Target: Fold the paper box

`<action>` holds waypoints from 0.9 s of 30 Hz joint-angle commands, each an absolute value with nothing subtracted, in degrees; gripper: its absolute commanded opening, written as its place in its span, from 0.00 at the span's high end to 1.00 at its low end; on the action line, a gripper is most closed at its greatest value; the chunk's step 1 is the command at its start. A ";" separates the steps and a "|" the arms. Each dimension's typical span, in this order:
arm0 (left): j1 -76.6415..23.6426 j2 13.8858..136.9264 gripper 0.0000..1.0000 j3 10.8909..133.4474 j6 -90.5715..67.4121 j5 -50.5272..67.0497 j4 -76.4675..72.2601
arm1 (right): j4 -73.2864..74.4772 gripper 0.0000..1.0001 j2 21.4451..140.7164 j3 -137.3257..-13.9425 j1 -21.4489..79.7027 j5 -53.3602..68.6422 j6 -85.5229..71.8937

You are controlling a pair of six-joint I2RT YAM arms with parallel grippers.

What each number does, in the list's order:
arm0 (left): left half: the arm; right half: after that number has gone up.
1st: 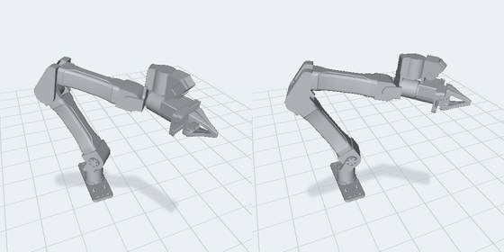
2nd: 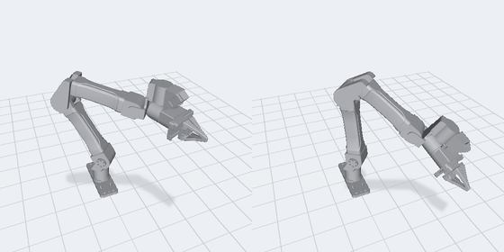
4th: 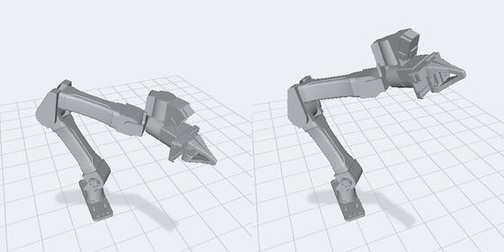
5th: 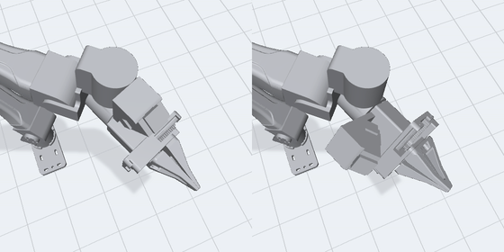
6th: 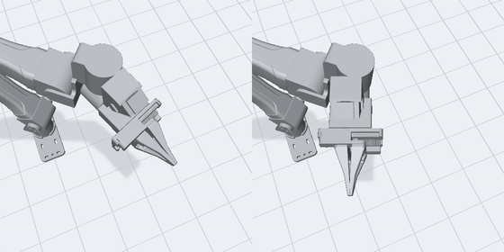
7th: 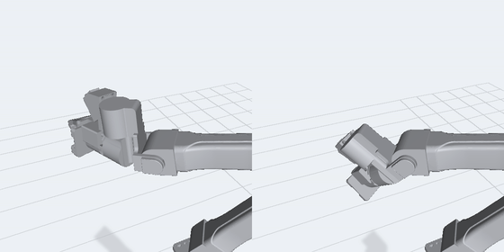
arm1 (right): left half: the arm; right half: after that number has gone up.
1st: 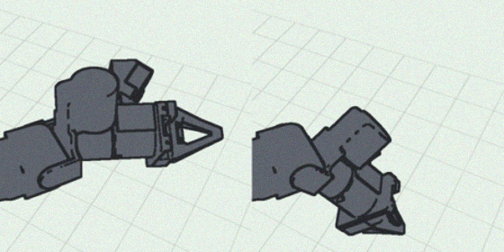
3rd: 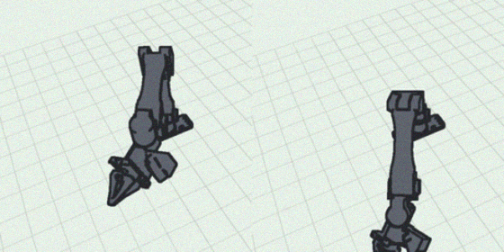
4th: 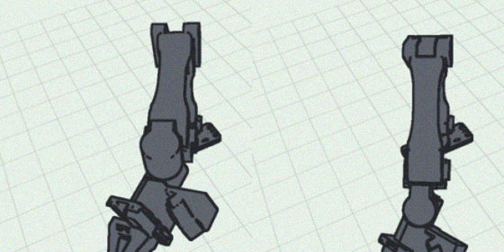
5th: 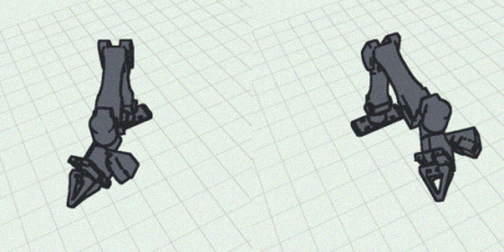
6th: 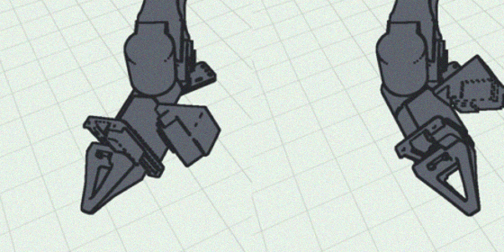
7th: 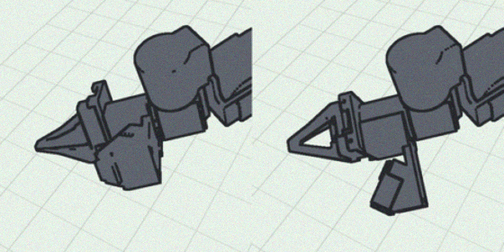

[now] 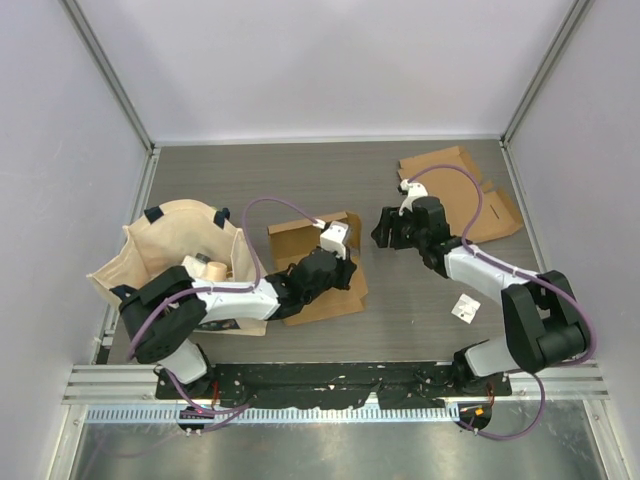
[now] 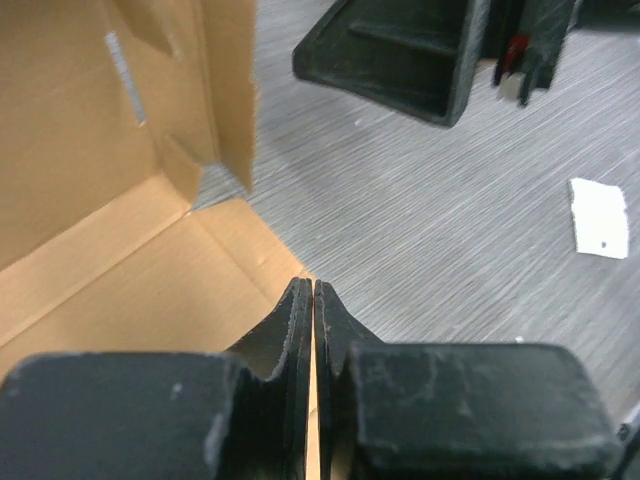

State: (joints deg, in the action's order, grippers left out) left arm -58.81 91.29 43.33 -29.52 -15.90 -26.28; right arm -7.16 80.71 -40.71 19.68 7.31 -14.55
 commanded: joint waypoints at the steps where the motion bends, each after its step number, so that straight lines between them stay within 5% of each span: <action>1: -58.71 92.37 0.95 41.14 -29.35 -21.17 -21.27 | -12.30 0.39 83.92 -42.09 19.51 12.48 -9.50; 27: -58.62 102.83 1.00 39.20 -30.94 -27.16 -25.66 | -20.47 0.38 93.78 -46.84 23.90 26.90 3.43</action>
State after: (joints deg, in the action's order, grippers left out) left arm -58.81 101.32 40.77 -32.08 -26.98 -26.48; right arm -14.61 93.17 -45.95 23.05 25.82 1.91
